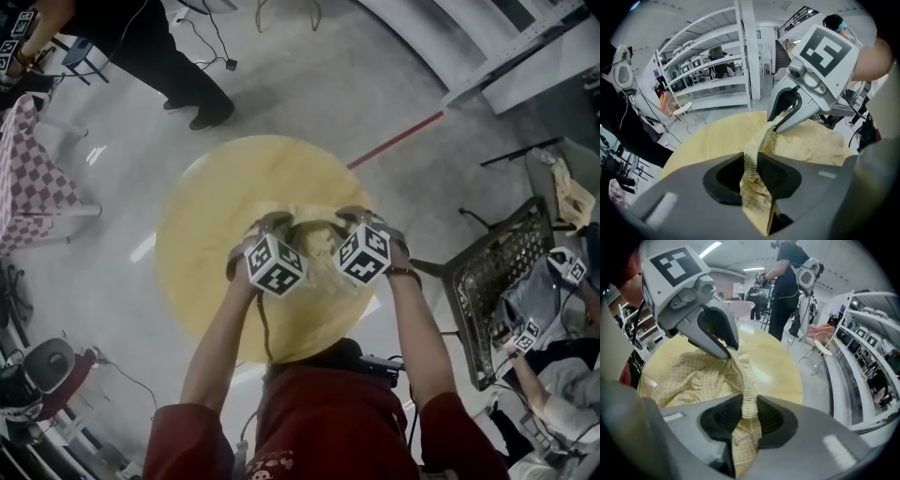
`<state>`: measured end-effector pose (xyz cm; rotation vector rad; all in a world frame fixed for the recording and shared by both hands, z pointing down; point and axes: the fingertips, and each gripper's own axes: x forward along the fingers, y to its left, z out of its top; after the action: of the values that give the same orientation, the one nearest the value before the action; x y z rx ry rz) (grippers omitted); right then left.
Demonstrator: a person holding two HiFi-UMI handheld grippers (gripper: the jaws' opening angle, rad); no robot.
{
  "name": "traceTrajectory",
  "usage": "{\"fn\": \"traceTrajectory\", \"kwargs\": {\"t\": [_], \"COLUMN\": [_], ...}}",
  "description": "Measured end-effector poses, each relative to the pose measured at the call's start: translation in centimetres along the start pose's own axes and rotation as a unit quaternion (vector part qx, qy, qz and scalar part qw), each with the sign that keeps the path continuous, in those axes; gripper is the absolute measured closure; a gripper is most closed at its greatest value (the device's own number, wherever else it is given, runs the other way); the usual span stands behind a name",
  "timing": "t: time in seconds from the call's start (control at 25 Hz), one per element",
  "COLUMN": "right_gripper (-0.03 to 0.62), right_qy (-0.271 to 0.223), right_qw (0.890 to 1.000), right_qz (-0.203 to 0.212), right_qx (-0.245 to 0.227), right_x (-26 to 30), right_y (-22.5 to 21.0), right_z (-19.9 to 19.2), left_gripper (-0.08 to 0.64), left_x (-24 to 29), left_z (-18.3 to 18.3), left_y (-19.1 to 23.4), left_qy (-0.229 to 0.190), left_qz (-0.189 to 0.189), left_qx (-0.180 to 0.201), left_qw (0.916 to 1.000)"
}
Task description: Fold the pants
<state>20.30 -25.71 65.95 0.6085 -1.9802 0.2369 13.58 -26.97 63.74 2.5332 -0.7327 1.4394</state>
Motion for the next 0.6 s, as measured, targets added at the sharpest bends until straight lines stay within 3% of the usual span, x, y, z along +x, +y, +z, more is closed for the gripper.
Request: {"fn": "traceTrajectory", "kwargs": {"t": [0.2,0.6], "right_gripper": [0.497,0.476], "right_qy": [0.02,-0.008], "right_qw": [1.0,0.997], "right_qz": [-0.011,-0.071], "right_qx": [0.003,0.023], "right_x": [1.1,-0.1], "right_y": [-0.3,-2.6], "right_z": [-0.6,0.4], "left_gripper": [0.451,0.397], "left_x": [0.5,-0.2], "left_z": [0.4,0.8], "left_y": [0.3,2.0], "left_qy": [-0.007,-0.026], "left_qz": [0.008,0.045], "left_qx": [-0.002,0.002], "left_qw": [0.9999,0.9986]}}
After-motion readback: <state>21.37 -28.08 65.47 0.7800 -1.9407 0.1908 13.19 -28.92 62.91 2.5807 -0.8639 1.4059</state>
